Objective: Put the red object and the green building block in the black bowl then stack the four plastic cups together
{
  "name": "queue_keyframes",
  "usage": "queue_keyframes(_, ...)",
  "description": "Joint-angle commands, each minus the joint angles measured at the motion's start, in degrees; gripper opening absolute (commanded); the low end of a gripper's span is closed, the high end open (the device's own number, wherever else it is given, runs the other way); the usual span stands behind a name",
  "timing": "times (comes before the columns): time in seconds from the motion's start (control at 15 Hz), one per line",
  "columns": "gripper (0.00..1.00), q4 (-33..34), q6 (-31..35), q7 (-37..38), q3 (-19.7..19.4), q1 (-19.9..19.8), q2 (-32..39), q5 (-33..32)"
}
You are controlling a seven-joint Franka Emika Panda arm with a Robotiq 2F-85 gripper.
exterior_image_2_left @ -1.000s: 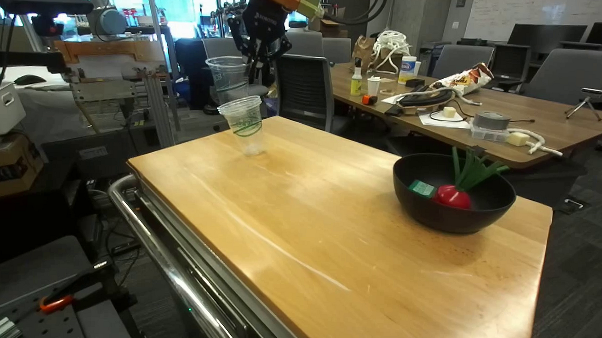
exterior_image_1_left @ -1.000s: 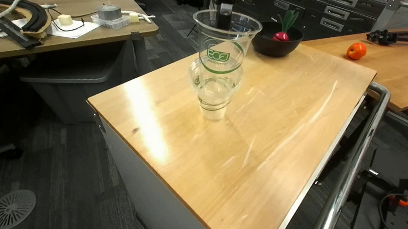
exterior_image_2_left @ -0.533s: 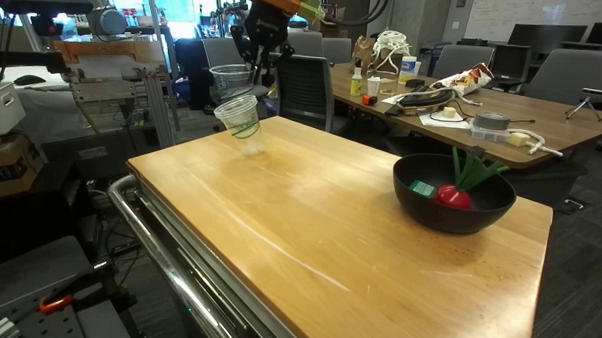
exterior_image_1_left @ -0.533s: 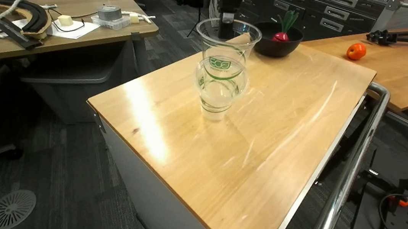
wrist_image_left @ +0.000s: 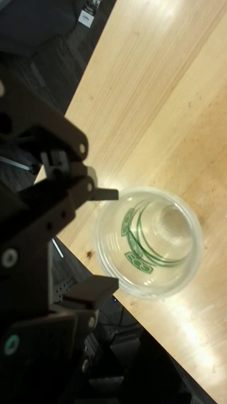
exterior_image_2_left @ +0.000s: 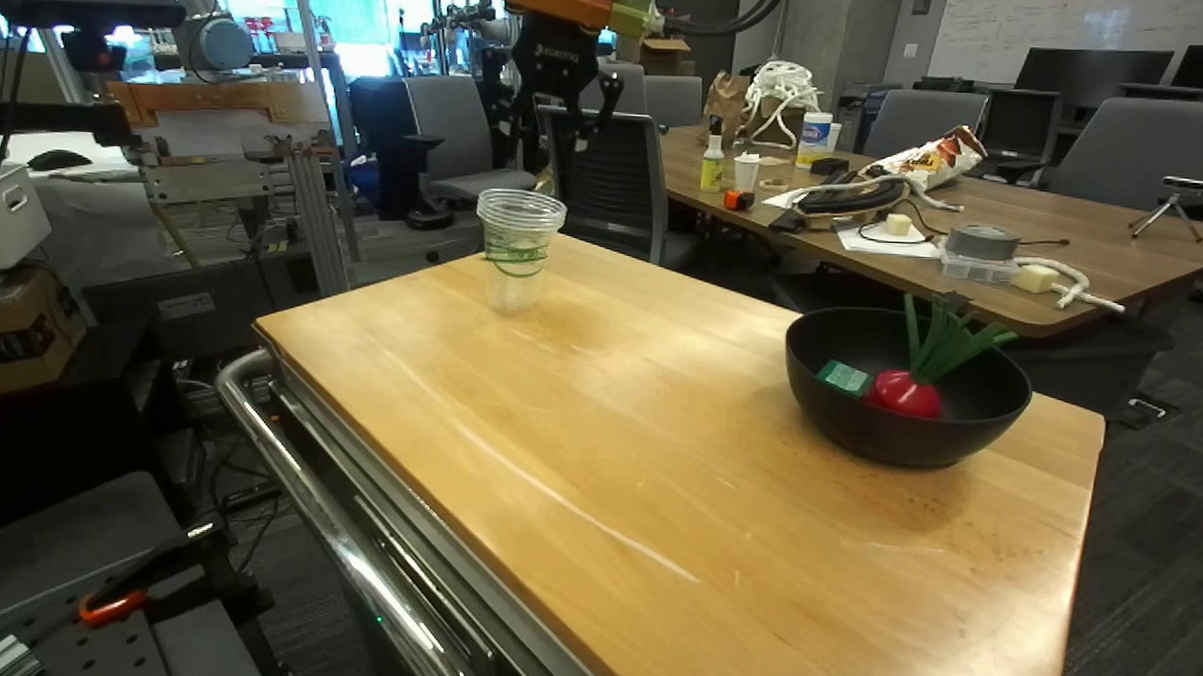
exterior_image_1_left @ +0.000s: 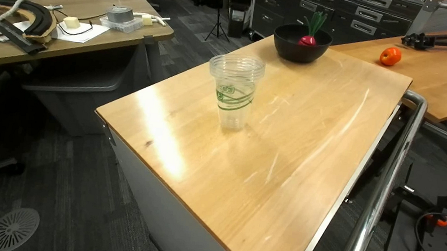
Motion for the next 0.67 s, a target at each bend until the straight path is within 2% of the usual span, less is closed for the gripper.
queue_keyframes(0.0,0.95,-2.31,4.44,0.53,-0.45,0.91,-1.88,-1.88)
queue_keyframes(0.07,0.99,-2.30,4.38,-0.46,-0.32,0.83,-1.77,-1.80)
queue_keyframes(0.27,1.00,-2.12,4.03,-4.97,0.11,0.57,-1.50,-0.75)
queue_keyframes(0.33,1.00,-0.69,2.62,-2.57,-0.28,0.59,0.01,-0.79)
queue_keyframes(0.6,1.00,-0.73,2.66,-4.10,-0.18,0.62,0.01,-0.78)
